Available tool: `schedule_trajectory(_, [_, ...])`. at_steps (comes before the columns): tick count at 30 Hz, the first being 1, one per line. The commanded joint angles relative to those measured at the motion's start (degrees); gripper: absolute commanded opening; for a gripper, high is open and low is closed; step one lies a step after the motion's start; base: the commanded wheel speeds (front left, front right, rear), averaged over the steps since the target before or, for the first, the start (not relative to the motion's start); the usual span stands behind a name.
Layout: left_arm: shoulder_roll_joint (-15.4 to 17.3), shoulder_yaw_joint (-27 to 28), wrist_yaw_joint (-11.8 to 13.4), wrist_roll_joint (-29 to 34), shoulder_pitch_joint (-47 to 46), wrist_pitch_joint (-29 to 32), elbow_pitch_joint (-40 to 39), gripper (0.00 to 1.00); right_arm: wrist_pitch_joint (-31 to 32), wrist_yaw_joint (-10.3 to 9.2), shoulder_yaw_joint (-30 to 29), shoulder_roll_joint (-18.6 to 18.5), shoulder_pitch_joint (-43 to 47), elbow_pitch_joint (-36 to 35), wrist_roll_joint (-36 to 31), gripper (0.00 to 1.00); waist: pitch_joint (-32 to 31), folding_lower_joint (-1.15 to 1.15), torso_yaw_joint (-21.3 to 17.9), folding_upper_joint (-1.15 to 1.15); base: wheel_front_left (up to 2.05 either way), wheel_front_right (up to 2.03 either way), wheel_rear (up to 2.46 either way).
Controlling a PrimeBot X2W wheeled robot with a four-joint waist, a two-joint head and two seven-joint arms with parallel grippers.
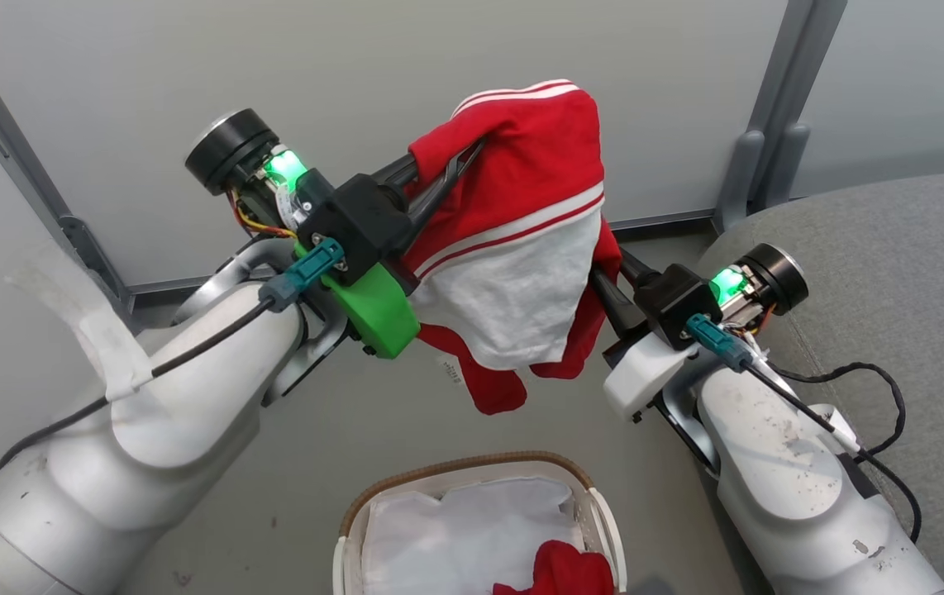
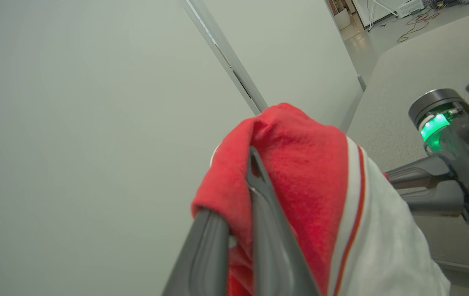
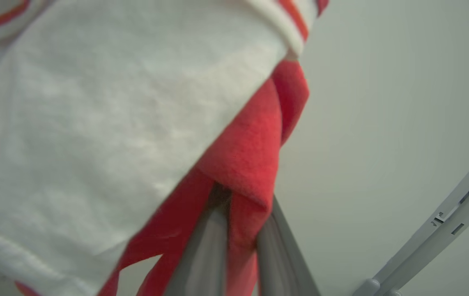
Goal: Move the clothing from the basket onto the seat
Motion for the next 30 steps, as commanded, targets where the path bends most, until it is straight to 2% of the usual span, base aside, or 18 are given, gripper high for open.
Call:
schedule_trajectory(1, [0.05,0.32,0.59,-0.85,1.65,-0.57,0.42,0.00,-0.12,-0.04,-0.51,-0.20,0.29,-0.28,0.32,0.00,0.04,0.00,-0.06,0.00,0.00,0.00,0.00])
schedule_trajectory(2, [-0.23,0.45,0.96,-1.36,2.46,-1.02,0.77,0.00,-0.12,-0.04,-0.81,-0.21,0.40,-0.48,0.40,0.00,0.06,0.00,-0.10,0.00,0.00,0.00,0.00])
schedule_trajectory(3, [-0.46,0.68,1.30,-1.85,3.16,-1.54,1.03,0.18,-0.12,-0.04,-1.05,-0.20,0.50,-0.61,0.40,0.00,0.10,0.00,-0.14,0.00,0.00,0.00,0.00])
schedule_trajectory(4, [-0.77,1.07,1.83,-2.33,4.15,-2.20,1.35,0.45,-0.12,-0.04,-1.33,-0.20,0.62,-0.75,0.34,0.00,0.16,0.00,-0.19,0.00,0.00,0.00,0.00])
schedule_trajectory(5, [-1.02,1.37,2.33,-2.78,5.14,-2.73,1.64,0.83,-0.12,-0.04,-1.60,-0.20,0.69,-0.90,0.31,0.00,0.21,0.00,-0.24,0.00,0.00,0.00,0.00])
schedule_trajectory(6, [-1.24,1.56,2.87,-3.11,6.42,-3.31,1.95,1.00,-0.12,-0.04,-2.00,-0.21,0.71,-1.19,0.20,0.00,0.28,0.00,-0.32,0.00,0.00,0.00,0.00])
schedule_trajectory(13, [-3.17,3.87,5.61,-5.26,15.56,-5.43,4.55,1.00,-0.12,-0.04,-3.50,-0.20,0.54,-2.05,-0.85,0.00,0.83,0.00,-0.83,0.00,0.00,0.00,0.00])
schedule_trajectory(18, [-5.50,9.06,6.27,-4.64,23.46,-5.44,3.87,1.00,-0.13,-0.05,-5.06,-0.22,1.23,-2.57,-1.55,0.00,1.07,0.00,-1.25,0.00,0.00,0.00,0.00])
schedule_trajectory(25, [-8.82,14.88,3.76,-1.74,34.15,-5.39,5.09,1.00,-0.12,-0.05,-8.07,-0.19,2.50,-3.69,-2.10,0.00,1.07,0.00,-1.95,0.00,0.00,0.00,0.00])
schedule_trajectory(30, [-10.96,18.53,2.07,0.92,38.22,-5.39,5.63,1.00,-0.13,-0.05,-9.83,-0.19,3.13,-4.06,-2.96,0.00,0.90,0.00,-2.13,0.00,0.00,0.00,0.00])
